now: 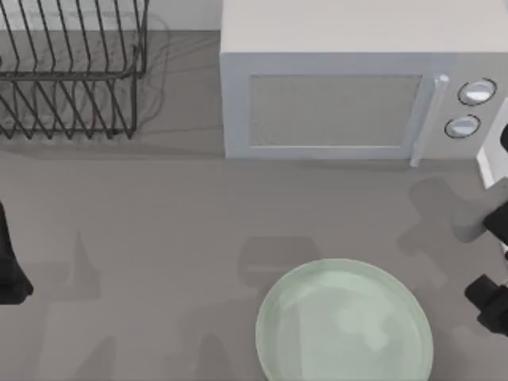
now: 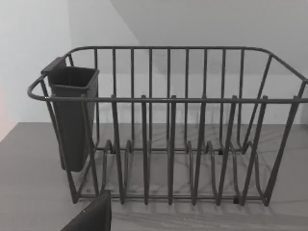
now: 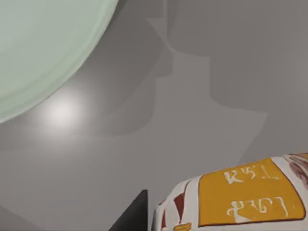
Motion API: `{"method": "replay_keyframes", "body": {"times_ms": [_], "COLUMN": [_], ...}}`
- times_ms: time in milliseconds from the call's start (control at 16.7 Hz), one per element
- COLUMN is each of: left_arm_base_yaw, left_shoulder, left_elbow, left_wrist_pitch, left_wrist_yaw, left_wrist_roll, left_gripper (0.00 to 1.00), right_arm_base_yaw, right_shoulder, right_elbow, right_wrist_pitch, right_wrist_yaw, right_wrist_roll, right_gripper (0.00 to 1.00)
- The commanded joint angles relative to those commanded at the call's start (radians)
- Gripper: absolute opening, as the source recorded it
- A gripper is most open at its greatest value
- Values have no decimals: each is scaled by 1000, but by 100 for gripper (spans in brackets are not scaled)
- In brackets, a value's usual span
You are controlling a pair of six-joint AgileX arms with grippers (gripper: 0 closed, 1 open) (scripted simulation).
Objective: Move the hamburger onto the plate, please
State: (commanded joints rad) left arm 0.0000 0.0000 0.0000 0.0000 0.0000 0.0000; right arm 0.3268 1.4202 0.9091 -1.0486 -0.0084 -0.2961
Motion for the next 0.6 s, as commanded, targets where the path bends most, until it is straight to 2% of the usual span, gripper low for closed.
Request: {"method": "replay_keyframes", "body": {"times_ms": [180, 600], "left_arm_base_yaw": [0, 0], "left_shoulder": [0, 0], "left_elbow": [0, 0], "left_wrist_pitch": [0, 0], "left_wrist_yaw": [0, 0], "left_wrist_roll": [0, 0], "left_gripper": [100, 100], "right_arm_base_yaw": [-3, 16], "right_shoulder": [-40, -33], "right_elbow": [46, 52], "right_wrist_pitch": [-70, -70], "right_wrist_yaw": [0, 1], "right_wrist_roll": [0, 31], "right_gripper": [0, 0]}}
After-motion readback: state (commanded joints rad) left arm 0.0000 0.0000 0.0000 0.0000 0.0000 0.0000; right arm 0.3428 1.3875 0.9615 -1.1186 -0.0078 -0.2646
